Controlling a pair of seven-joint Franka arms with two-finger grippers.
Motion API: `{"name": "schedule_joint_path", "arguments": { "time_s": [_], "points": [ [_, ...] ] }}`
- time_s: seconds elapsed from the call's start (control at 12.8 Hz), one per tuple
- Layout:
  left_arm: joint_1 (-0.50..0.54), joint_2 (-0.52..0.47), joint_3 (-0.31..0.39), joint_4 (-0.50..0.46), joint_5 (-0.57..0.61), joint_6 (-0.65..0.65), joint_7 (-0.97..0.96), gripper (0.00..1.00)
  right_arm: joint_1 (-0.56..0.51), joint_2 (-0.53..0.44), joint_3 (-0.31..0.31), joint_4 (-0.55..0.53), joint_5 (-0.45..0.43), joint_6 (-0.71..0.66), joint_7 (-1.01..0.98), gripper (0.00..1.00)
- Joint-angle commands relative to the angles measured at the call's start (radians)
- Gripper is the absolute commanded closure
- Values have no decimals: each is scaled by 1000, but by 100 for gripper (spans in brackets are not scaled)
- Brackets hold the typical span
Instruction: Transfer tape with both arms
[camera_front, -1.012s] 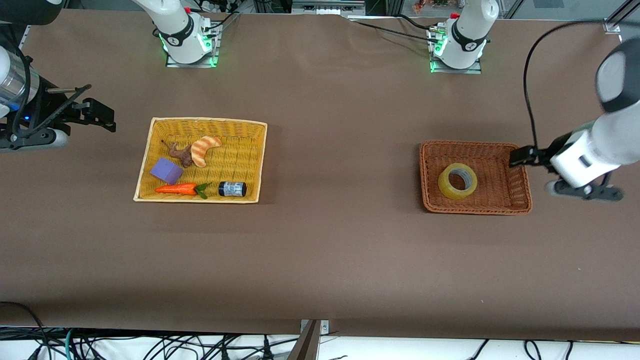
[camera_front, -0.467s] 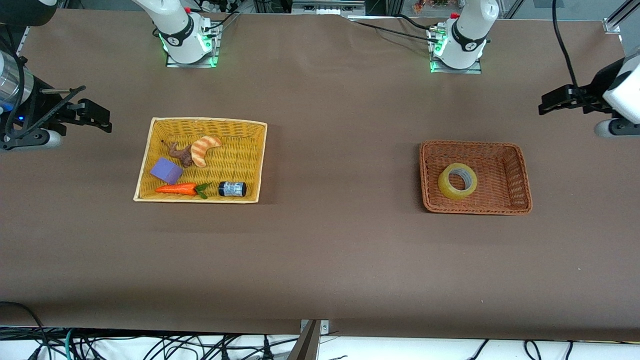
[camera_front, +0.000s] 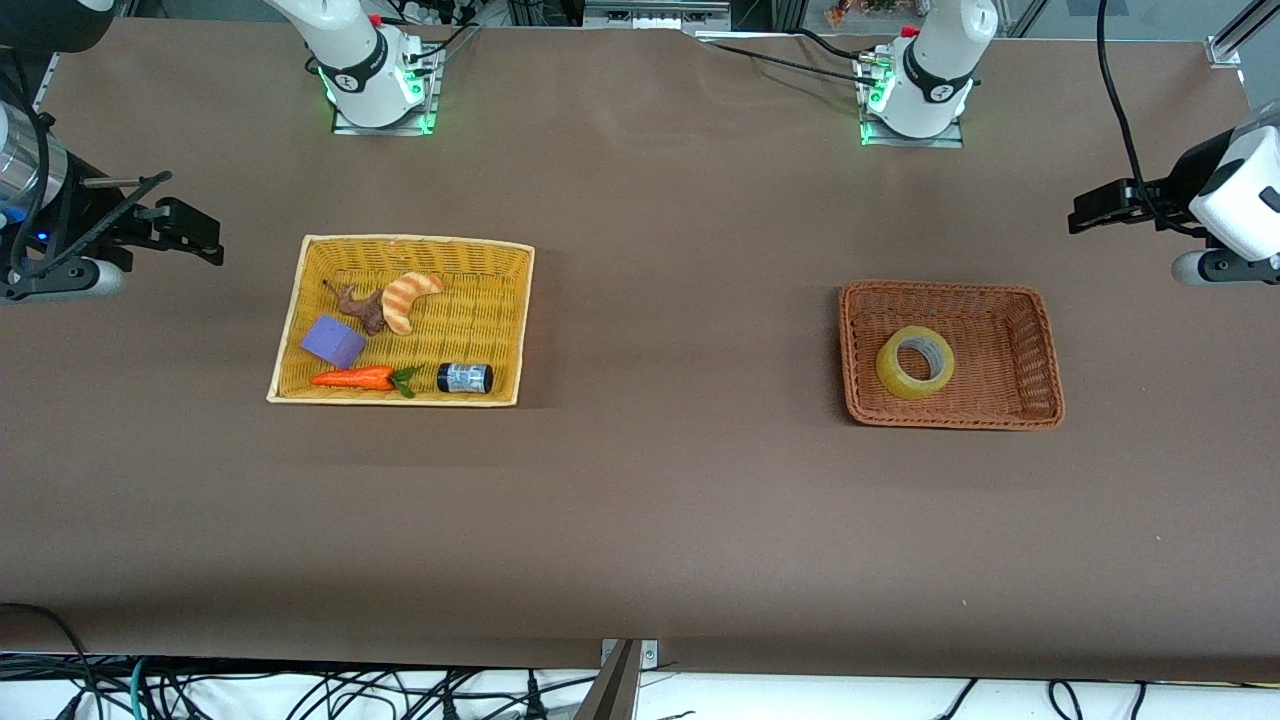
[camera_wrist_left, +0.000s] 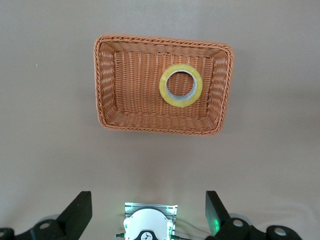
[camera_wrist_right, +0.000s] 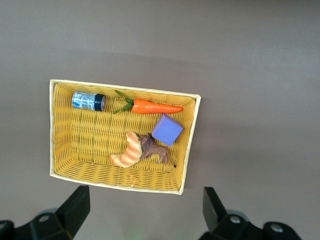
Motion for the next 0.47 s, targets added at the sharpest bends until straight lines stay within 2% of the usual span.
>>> {"name": "schedule_joint_path", "arguments": {
  "time_s": [0.0, 0.39],
  "points": [
    [1, -5, -3, -3, -35, 17, -4, 0, -2, -13, 3, -1, -9, -3, 3, 0],
    [5, -5, -2, 1, -35, 17, -5, 0, -2, -13, 3, -1, -9, 2, 9, 0]
  ]
}}
